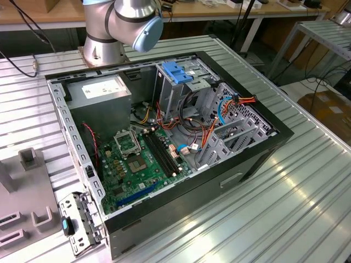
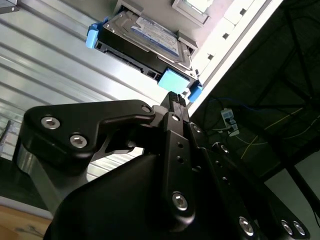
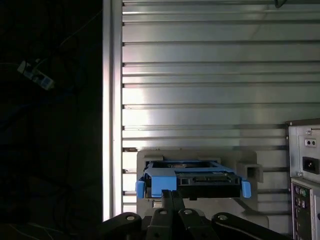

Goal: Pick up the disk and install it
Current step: 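Reach for the disk, then pick up the disk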

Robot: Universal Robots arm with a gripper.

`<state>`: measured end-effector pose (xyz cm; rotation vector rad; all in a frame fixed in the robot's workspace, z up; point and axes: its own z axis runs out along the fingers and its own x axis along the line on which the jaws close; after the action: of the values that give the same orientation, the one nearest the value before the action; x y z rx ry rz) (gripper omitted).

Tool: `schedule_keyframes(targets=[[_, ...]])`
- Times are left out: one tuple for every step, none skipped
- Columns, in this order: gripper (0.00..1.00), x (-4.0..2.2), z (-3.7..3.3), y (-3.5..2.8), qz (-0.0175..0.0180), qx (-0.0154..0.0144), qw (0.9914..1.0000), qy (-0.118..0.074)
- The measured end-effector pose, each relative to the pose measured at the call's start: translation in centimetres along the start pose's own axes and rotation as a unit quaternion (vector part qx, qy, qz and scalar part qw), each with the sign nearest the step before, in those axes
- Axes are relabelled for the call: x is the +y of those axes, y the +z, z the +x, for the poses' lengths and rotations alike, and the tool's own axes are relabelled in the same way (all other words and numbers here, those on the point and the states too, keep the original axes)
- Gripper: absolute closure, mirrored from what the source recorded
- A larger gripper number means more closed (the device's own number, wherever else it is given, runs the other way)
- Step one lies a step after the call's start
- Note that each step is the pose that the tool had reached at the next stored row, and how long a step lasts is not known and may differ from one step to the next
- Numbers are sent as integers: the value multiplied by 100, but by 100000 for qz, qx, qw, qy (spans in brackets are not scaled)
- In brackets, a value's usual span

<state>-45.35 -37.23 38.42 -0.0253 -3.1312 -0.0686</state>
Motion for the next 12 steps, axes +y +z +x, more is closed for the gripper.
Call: schedule_keyframes(targets=[[89, 0, 0, 0, 0, -1, 100000, 1], [89, 0, 2, 0, -2, 1, 100000, 7], [89, 0, 3, 0, 0, 2, 100000, 5], [89, 0, 2, 0, 0, -2, 100000, 6], [89, 0, 3, 0, -1, 1, 100000, 7], [89, 0, 3, 0, 0, 0, 100000, 6], [89, 0, 3, 0, -1, -1, 100000, 6], [89, 0, 3, 0, 1, -1, 100000, 7], [89, 0, 3, 0, 0, 0, 100000, 8], [89, 0, 3, 0, 0, 0, 100000, 5], [89, 0, 3, 0, 0, -2, 100000, 5], [89, 0, 4, 0, -2, -1, 100000, 5]])
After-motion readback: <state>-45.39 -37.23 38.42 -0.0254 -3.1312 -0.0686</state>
